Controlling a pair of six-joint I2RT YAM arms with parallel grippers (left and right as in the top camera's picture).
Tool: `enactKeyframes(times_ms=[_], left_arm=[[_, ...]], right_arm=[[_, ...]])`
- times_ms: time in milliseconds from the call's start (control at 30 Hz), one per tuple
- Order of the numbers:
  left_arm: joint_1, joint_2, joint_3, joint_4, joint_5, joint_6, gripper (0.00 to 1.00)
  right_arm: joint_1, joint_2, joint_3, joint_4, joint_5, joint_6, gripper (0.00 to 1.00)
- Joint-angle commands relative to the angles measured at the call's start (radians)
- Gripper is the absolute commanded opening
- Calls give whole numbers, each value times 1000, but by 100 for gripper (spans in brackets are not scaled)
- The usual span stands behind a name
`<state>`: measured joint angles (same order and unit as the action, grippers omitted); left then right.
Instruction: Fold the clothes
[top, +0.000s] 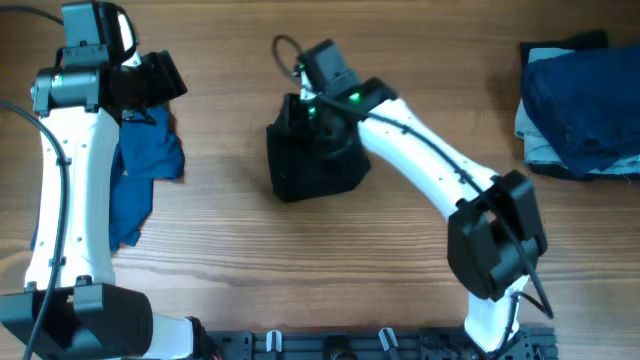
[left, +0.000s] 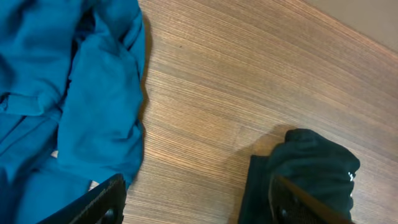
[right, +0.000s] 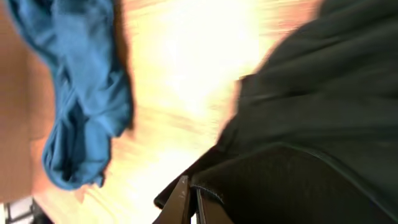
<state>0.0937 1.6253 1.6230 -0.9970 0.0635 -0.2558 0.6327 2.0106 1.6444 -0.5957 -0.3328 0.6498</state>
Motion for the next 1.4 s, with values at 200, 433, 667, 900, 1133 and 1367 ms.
enactKeyframes(times_ms=[200,433,667,900,1133,1367], left_arm=[[4,10,6,3,-13,17,73],[4,10,6,1,-13,17,73],[4,10,6,2,-13,17,73],[4,10,6,2,-14,17,73],[4,10,6,2,-14,16,73],[4,10,6,2,-14,17,73]], right_arm=[[122,75,16,93,-19,5,6],[99,75,59,42,-19,-85,78],[27,67,252,-217,108,-263,80],[6,67,281,-298,195,-388,84],[15,104,278,-325,221,-411,47],[53,192,278,-324,95,-379,4]])
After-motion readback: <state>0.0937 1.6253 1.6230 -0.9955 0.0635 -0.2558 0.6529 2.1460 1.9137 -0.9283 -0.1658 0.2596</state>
